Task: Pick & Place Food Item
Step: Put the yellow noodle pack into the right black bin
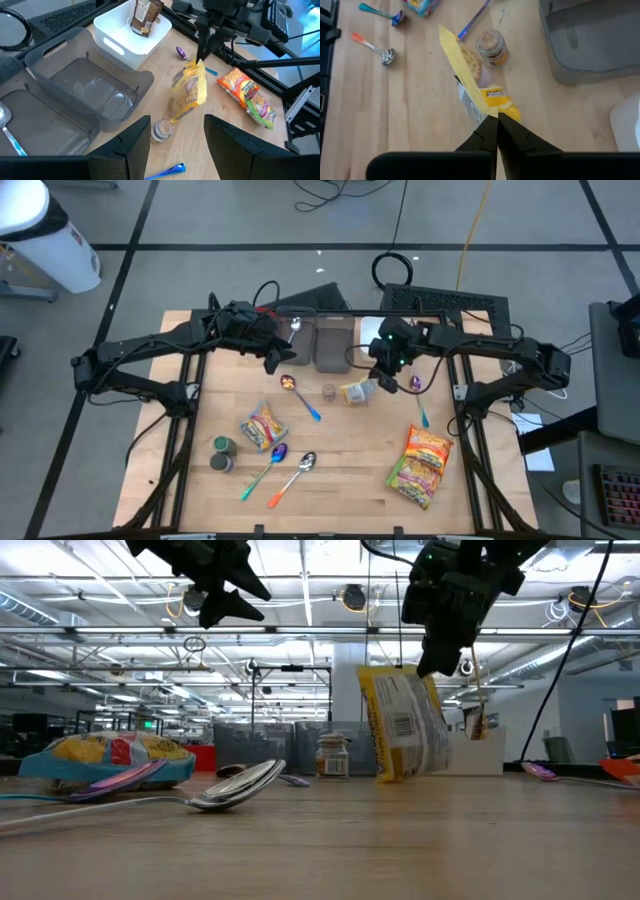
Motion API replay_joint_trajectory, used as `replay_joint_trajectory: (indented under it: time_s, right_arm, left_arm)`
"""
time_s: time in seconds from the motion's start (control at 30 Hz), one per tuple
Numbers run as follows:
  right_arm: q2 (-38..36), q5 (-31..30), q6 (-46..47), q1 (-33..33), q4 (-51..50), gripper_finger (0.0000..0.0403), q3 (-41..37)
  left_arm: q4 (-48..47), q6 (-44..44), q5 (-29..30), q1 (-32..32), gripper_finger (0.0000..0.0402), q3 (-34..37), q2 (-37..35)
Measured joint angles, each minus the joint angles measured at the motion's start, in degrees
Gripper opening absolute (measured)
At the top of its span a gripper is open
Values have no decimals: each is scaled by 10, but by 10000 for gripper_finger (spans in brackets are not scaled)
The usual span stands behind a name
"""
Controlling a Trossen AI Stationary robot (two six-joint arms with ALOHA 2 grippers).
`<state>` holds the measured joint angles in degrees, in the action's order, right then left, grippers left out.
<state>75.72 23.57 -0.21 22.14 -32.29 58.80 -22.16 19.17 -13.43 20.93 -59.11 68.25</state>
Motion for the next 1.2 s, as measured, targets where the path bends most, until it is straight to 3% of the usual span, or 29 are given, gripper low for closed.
replay_joint_trajectory:
  time_s: [0.13, 0.23, 0.43, 0.53, 0.73, 0.9, 1.07, 1.2]
  right_arm:
    - [0, 1, 0, -13, -7, 0, 14]
    - [0, -2, 12, -18, -20, 0, 24]
    - [1, -15, 27, -20, -56, 0, 57]
    - [0, -15, 32, -20, -67, 0, 78]
    - [0, -41, 31, -25, -79, 0, 119]
    - [0, -44, 32, -25, -78, 0, 134]
    - [0, -43, 39, -25, -57, 0, 141]
    - [-7, -43, 51, -25, -26, 0, 141]
  left_arm:
    - [29, -17, 8, -8, 191, -2, 0]
    - [23, -63, 47, -25, 191, -32, 6]
    - [-97, -154, 76, -47, 191, -185, 90]
    - [-193, -177, 55, -48, 191, -288, 162]
    - [-296, -201, -34, -49, 191, -490, 306]
    - [-387, -232, -45, -50, 191, -624, 398]
    - [-455, -253, -45, -49, 191, -698, 453]
    - [-457, -250, -57, -51, 191, -705, 469]
